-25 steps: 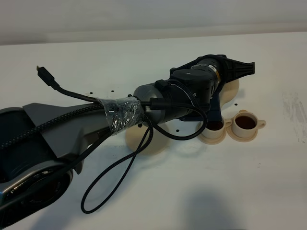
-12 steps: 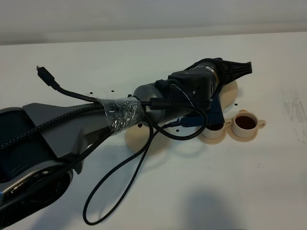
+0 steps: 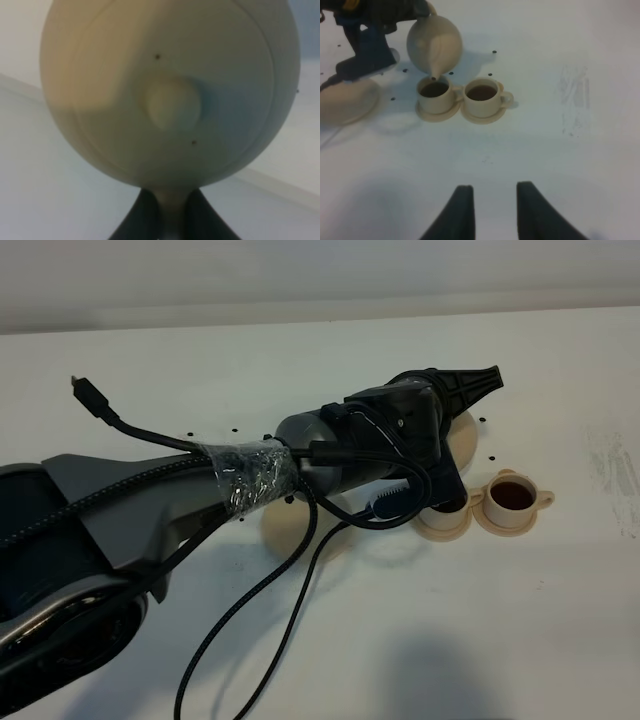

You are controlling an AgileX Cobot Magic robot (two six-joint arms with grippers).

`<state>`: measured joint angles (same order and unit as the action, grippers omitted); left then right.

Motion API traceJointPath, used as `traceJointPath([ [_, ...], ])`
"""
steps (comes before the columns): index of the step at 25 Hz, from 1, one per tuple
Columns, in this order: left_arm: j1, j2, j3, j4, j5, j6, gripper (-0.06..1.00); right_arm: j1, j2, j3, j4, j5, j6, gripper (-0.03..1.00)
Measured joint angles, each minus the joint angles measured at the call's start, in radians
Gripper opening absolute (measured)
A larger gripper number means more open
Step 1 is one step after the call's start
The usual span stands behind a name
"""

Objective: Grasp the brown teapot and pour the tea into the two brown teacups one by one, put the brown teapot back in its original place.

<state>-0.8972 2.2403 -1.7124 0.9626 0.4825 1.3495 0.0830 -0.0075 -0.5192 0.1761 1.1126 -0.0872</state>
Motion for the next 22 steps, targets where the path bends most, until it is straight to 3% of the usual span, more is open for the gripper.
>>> traceJointPath([
  [9,-0.001,-0.082,0.001,-0.164,0.127,-0.090,0.08,0.000,0.000,0.000,0.000,0.000,0.000,0.20],
  [12,-0.001,-0.136,0.001,-0.295,0.245,-0.125,0.08,0.000,0.000,0.000,0.000,0.000,0.000,0.20],
  [17,-0.001,-0.220,0.001,-0.591,0.496,-0.221,0.08,0.000,0.000,0.000,0.000,0.000,0.000,0.20],
  [20,-0.001,-0.237,0.001,-0.737,0.618,-0.333,0.08,0.000,0.000,0.000,0.000,0.000,0.000,0.20],
  [22,-0.001,-0.233,0.001,-0.805,0.662,-0.459,0.08,0.000,0.000,0.000,0.000,0.000,0.000,0.20],
])
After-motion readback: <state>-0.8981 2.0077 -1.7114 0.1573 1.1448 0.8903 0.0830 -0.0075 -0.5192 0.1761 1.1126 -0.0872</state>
